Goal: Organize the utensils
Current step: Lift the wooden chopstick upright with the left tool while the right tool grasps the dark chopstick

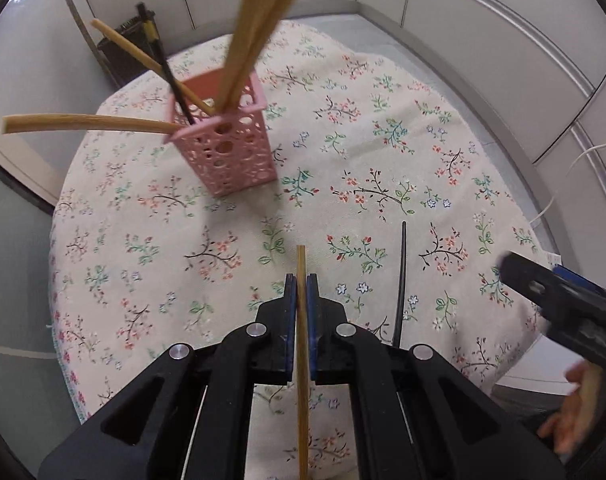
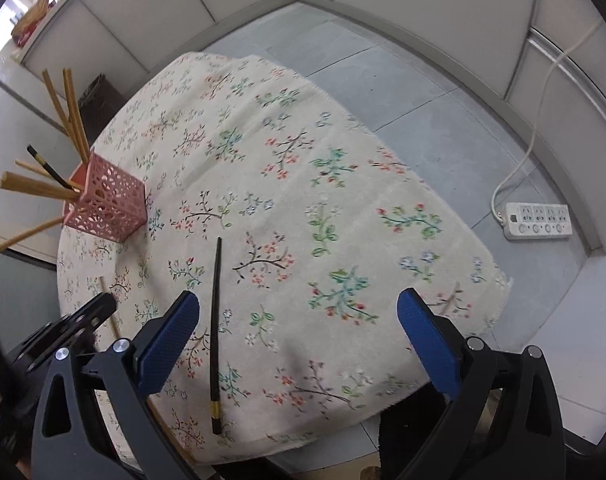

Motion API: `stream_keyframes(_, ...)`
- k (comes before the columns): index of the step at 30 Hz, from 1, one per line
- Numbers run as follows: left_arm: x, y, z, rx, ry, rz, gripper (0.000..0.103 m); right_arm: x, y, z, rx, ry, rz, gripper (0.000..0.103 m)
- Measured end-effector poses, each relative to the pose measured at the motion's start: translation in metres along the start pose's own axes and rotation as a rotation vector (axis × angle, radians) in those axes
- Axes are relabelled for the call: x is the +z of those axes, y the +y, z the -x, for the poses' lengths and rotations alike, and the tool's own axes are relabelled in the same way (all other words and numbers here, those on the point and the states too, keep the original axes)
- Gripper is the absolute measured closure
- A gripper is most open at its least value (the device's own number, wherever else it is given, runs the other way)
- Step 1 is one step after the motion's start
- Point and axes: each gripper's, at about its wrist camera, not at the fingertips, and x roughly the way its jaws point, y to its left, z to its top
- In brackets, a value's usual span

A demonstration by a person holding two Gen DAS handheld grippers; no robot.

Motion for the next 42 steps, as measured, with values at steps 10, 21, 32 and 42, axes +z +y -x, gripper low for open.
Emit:
stream_keyframes(10,-0.001,0.025,0.021,0.007,-0.08,0.052,0.099,0.01,0.048,-0.053,-0.047,0.098,0.025,0.006)
stream_keyframes(21,-0.005,0.06,0.034,0.04,-0.124,0.104,0.099,0.022,0.074,-0.101,-0.067,0.184,-0.019,0.021)
stream_keyframes(32,-0.002,0.064,0.037,0.05,-0.141,0.115,0.099,0.022,0.087,-0.096,-0.159,0.125,0.018,0.079)
stream_keyframes(42,-0.002,0.066,0.038,0.056,-0.152,0.139,0.099,0.008,0.08,-0.088,-0.063,0.143,0.013,0.099)
